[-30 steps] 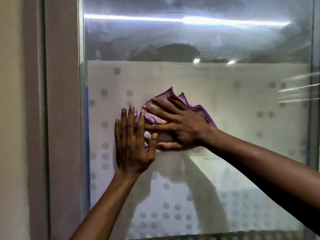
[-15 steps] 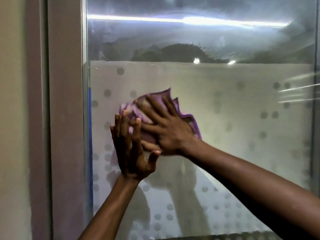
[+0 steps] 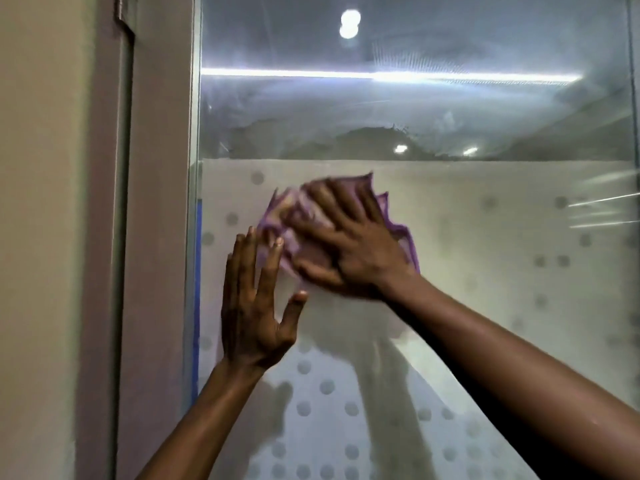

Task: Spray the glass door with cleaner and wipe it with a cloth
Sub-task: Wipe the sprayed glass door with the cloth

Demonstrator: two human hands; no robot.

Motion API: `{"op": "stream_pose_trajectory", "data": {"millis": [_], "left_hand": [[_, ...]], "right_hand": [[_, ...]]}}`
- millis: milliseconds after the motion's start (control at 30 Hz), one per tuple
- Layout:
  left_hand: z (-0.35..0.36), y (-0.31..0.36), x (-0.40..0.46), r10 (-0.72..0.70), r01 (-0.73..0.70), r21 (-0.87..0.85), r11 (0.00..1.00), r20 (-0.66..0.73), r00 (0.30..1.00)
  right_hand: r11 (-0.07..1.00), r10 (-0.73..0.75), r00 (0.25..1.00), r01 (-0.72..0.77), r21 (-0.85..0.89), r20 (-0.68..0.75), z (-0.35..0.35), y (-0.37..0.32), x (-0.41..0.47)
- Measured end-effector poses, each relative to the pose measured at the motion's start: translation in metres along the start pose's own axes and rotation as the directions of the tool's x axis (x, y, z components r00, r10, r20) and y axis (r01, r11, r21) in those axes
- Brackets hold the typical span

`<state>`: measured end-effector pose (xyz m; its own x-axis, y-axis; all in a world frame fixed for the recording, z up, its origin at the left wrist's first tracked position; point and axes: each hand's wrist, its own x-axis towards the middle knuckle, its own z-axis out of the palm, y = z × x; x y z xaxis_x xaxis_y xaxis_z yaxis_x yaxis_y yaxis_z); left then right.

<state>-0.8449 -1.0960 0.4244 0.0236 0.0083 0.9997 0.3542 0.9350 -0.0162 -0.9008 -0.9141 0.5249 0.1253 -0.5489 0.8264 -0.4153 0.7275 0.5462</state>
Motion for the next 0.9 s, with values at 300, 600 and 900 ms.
{"op": "stream_pose_trajectory", "data": {"millis": [300, 600, 900], "left_hand": [[0.005, -0.008, 0.025, -0.031, 0.035, 0.041, 0.999, -0.104, 0.994], [0.007, -0.017, 0.023, -0.005, 0.025, 0.150, 0.988, -0.133, 0.991], [0.016, -0.008, 0.023, 0.186, -0.226, 0.238, 0.945, 0.182, 0.966]], "right_hand": [[0.934, 0.357, 0.932, -0.355, 0.040, -0.065, 0.016, -0.031, 0.053], [0.835, 0.546, 0.827, -0.551, 0.001, -0.132, -0.004, 0.040, 0.003], [0.553, 0.809, 0.540, -0.833, -0.011, -0.233, -0.033, 0.119, -0.122]]}}
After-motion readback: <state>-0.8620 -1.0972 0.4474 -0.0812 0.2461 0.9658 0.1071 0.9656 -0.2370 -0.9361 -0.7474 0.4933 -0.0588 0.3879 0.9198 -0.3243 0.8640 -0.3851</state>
